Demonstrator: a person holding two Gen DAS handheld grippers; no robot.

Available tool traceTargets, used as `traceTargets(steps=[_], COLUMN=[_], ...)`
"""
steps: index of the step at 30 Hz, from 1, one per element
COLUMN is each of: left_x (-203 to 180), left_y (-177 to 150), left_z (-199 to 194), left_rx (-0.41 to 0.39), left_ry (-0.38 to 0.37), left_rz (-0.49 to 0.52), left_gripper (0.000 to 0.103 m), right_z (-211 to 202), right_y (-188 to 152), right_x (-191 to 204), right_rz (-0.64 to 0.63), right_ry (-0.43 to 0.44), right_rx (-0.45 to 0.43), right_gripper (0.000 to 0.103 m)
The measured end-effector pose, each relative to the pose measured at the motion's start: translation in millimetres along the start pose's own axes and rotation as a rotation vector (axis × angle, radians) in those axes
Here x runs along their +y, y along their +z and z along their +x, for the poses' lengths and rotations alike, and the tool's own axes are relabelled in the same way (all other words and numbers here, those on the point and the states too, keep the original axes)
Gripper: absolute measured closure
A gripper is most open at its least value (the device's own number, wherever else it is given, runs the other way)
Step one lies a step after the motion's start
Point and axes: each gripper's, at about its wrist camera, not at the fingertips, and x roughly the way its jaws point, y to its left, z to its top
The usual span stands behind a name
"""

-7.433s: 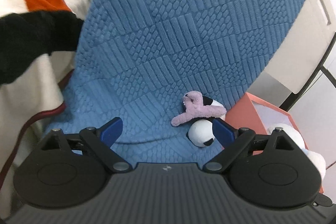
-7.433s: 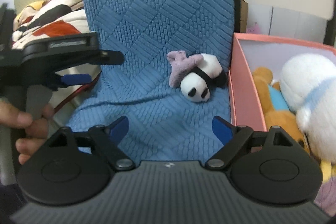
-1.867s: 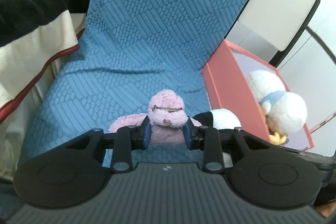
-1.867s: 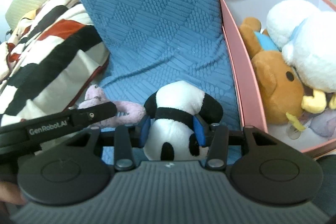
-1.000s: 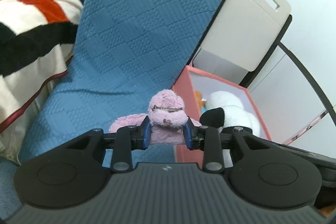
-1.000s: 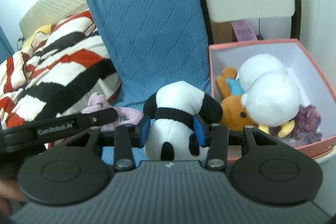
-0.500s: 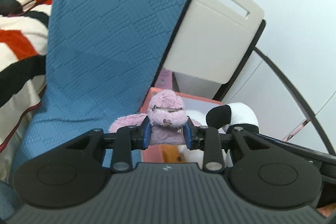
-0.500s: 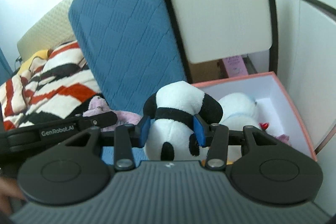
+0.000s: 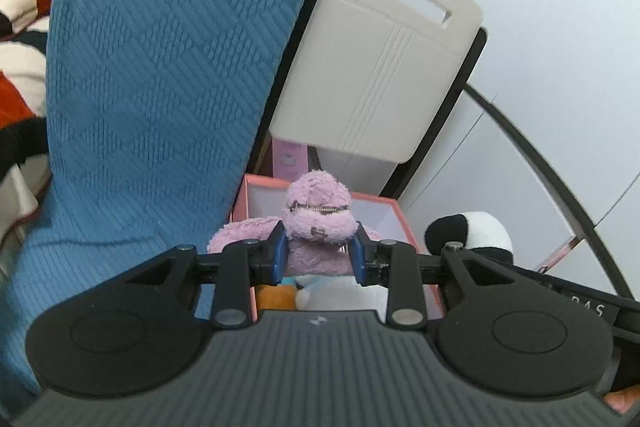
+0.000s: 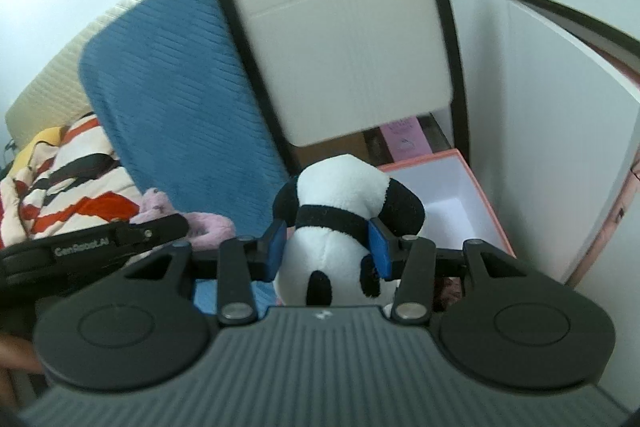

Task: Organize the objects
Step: 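Carry the pink plush with the left tool while the right tool carries the panda toward the box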

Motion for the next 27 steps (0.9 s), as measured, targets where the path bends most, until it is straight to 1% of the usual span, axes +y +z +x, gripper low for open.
traceTargets(steps=[5,9,15,18,22,25,27], left_x=[6,10,12,19,24,26,29], left_y=[-18,-36,-66,-76,-81,-82,-81], left_z=[34,65,100,112,119,120,119], left_rx=[0.058,0.125,0.224,0.265,0.293,0.294,0.292], left_ry=[0.023,0.041,0.079,0.085,0.086,0.104,0.104], left_rz=[-0.023,-0.036,0.002,-0.012,-0.03,-0.029,-0.047], left_gripper=[0.067,0.067,0.067,0.067,0.067,0.067,0.066], right_z=[23,45,75,86,95,96,99], right_y=[-6,-13,-27,-39,-50,-55,-52], right_x=[-26,-47,-77,-87,-96,-101,-99], right_rz=[0.029,0.056,0.098,0.119,0.134,0.145,0.144], right_ry=[-0.036,-0.065,-0.114,-0.132,-0.143,-0.146,-0.146], right_rx=[0.048,0.091,0.161,0.198,0.228,0.238,0.24], right_gripper=[0.055,0.055,0.055,0.056,0.056,0.056,0.055])
